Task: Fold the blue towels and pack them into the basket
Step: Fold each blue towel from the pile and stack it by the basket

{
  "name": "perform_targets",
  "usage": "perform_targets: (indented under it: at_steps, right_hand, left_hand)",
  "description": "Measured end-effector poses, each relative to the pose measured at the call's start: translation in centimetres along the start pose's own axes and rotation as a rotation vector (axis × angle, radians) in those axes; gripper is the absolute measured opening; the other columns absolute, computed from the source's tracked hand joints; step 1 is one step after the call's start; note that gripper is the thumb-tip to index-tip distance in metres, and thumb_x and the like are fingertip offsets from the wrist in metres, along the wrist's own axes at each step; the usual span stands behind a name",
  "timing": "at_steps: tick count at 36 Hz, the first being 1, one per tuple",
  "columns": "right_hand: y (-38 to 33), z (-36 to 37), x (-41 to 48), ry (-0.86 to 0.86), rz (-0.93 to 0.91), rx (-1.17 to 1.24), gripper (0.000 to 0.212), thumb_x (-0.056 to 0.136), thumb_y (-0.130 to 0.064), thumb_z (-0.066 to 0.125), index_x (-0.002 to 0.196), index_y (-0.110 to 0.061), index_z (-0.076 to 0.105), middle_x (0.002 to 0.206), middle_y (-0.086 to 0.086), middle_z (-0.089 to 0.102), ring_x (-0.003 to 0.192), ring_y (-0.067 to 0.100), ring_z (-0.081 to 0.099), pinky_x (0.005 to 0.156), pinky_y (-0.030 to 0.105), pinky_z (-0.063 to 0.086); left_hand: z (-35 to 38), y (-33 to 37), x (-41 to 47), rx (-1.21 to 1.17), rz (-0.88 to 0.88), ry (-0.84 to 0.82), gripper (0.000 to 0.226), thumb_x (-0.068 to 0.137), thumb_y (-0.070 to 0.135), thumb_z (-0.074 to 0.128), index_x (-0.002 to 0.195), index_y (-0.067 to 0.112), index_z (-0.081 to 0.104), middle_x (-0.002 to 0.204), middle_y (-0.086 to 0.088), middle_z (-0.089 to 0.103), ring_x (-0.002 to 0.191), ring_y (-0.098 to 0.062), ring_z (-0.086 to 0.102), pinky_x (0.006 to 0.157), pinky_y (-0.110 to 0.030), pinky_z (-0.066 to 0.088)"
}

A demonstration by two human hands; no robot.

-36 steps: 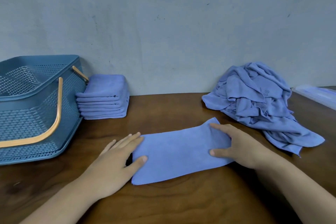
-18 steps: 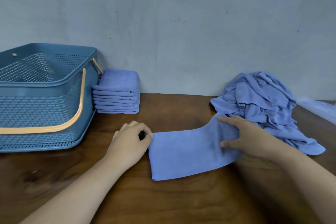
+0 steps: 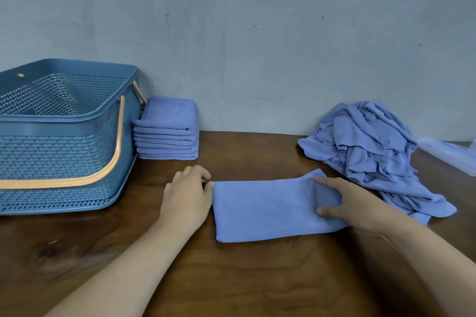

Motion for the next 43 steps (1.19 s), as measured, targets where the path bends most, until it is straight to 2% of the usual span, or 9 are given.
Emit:
perform_targets:
  at_steps: [4,7,11,18,24,29,34,38,43]
  right_hand:
    - [0.7,0.2,0.2,0.001,0.0,0.006,0.085,0.071,-0.056,0.082,0.147,-0.06,0.044,0.138,-0.029,0.054,0.13,-0.002,0.052,0.11,0.031,0.042]
    - [0.6,0.1,0.1,0.013,0.003,0.013,0.086,0.073,-0.054,0.084,0.149,-0.056,0.045,0.14,-0.026,0.054,0.13,0.001,0.052,0.108,0.03,0.041]
    - [-0.6,-0.4,-0.5,0.007,0.017,0.031,0.085,0.081,-0.036,0.087,0.153,-0.046,0.044,0.139,-0.02,0.049,0.124,0.003,0.049,0.104,0.026,0.036]
    - [-3.1,-2.1,-1.2,0.053,-0.077,0.009,0.062,0.093,-0.033,0.077,0.139,-0.06,0.045,0.131,-0.025,0.05,0.122,0.003,0.051,0.097,0.022,0.04]
    - [-5.9,-3.7,-1.1,0.098,-0.096,0.024,0.053,0.101,-0.031,0.064,0.143,-0.059,0.05,0.121,-0.015,0.065,0.104,0.009,0.064,0.09,0.034,0.055]
    - [-11.1,-2.8,-1.2,0.038,-0.163,0.03,0.056,0.101,-0.023,0.062,0.141,-0.06,0.049,0.118,0.006,0.069,0.107,0.017,0.066,0.095,0.038,0.053]
    - [-15.0,0.6,-0.5,-0.04,-0.217,0.083,0.059,0.101,-0.019,0.059,0.152,-0.046,0.048,0.117,-0.028,0.053,0.099,-0.005,0.055,0.078,0.016,0.041]
    - [-16.4,5.6,0.0,-0.15,-0.224,0.127,0.063,0.1,-0.021,0.058,0.157,-0.045,0.044,0.144,-0.019,0.047,0.113,-0.002,0.055,0.089,0.015,0.04]
    - [-15.3,8.1,0.4,-0.141,-0.181,0.29,0.063,0.097,-0.019,0.06,0.152,-0.047,0.049,0.118,-0.012,0.055,0.077,-0.011,0.061,0.067,0.006,0.042]
  left_hand:
    - [-1.0,2.9,-1.6,-0.044,0.244,0.095,0.023,0.106,0.039,0.05,0.128,0.039,0.058,0.131,0.022,0.054,0.125,-0.006,0.046,0.105,-0.035,0.04]
    - [0.8,5.7,-4.0,-0.076,0.422,-0.128,0.04,0.104,0.06,0.04,0.137,0.043,0.055,0.142,0.029,0.051,0.139,0.006,0.037,0.127,-0.041,0.02]
    - [4.1,5.1,-5.5,0.179,0.389,-0.459,0.073,0.099,0.08,0.025,0.165,0.05,0.013,0.173,0.027,-0.003,0.158,0.001,-0.016,0.131,-0.047,-0.01]
    - [3.8,3.6,-4.5,0.266,0.336,-0.498,0.084,0.092,0.09,0.02,0.164,0.054,-0.005,0.172,0.02,-0.023,0.157,-0.007,-0.029,0.13,-0.05,-0.011]
    - [3.2,3.7,-4.4,0.07,0.344,-0.424,0.071,0.099,0.079,0.031,0.164,0.052,0.018,0.172,0.028,-0.001,0.158,0.003,-0.014,0.132,-0.044,-0.006]
    - [-1.4,1.6,-2.8,-0.535,0.155,-0.048,0.021,0.108,0.034,0.052,0.122,0.041,0.068,0.127,0.029,0.064,0.127,0.009,0.052,0.107,-0.021,0.041]
    - [-1.5,-0.9,-1.7,-0.731,-0.127,-0.064,0.025,0.108,0.016,0.047,0.112,0.032,0.066,0.099,0.017,0.075,0.09,-0.008,0.07,0.077,-0.028,0.052]
    - [-0.8,-0.8,-1.9,-0.599,-0.11,-0.107,0.032,0.104,0.008,0.045,0.115,0.035,0.059,0.098,0.017,0.075,0.088,0.002,0.069,0.079,-0.024,0.049]
    - [-0.1,-0.5,-2.3,-0.468,-0.057,-0.123,0.031,0.104,0.013,0.053,0.12,0.039,0.054,0.101,0.02,0.07,0.096,0.012,0.061,0.078,-0.014,0.046]
Point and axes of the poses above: each hand's wrist, its own x-axis towards the middle knuckle, its own z-axis out of the palm, y = z × x, the point moved 8 cm from there along x, towards the middle knuckle
